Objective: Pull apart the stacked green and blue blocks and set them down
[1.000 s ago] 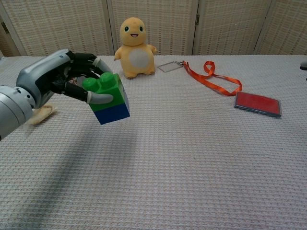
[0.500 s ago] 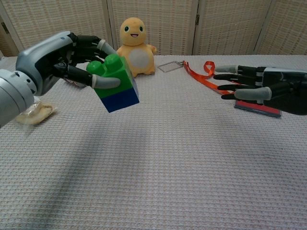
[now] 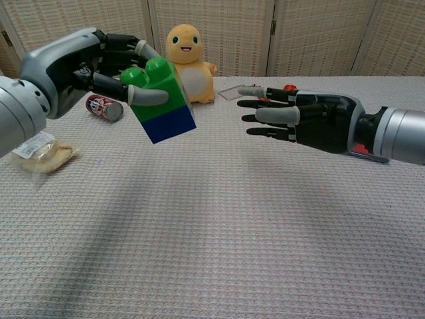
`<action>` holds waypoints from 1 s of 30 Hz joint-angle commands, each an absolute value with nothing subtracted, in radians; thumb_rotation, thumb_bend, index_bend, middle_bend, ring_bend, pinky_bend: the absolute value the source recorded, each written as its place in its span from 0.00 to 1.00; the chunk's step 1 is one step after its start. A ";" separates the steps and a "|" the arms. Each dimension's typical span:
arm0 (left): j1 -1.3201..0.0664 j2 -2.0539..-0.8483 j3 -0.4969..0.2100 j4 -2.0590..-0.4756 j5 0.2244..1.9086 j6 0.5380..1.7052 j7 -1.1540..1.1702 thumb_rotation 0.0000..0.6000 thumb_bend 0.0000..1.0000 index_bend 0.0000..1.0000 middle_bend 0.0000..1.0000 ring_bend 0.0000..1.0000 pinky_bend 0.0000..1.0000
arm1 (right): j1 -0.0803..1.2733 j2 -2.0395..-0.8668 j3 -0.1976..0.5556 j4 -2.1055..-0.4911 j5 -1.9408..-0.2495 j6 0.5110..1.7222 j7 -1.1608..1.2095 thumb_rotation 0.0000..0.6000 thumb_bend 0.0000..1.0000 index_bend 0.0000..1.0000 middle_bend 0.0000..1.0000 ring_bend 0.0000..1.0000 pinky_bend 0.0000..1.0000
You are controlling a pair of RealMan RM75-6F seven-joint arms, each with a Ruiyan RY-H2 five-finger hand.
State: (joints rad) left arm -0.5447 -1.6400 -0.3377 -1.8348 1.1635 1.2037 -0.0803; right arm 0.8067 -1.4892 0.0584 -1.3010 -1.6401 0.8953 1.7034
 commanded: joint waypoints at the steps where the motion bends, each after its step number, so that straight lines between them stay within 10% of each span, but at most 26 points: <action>1: -0.545 -1.641 -0.333 -1.837 1.165 1.203 -0.087 1.00 0.36 0.66 0.82 0.36 0.00 | 0.845 -1.513 0.085 -1.311 -1.606 0.863 1.695 1.00 0.33 0.03 0.00 0.00 0.00; 30: -0.598 -1.672 -0.344 -1.775 1.160 1.170 -0.114 1.00 0.36 0.66 0.82 0.36 0.00 | 0.942 -1.608 0.101 -1.295 -1.548 0.786 1.628 1.00 0.33 0.03 0.00 0.00 0.00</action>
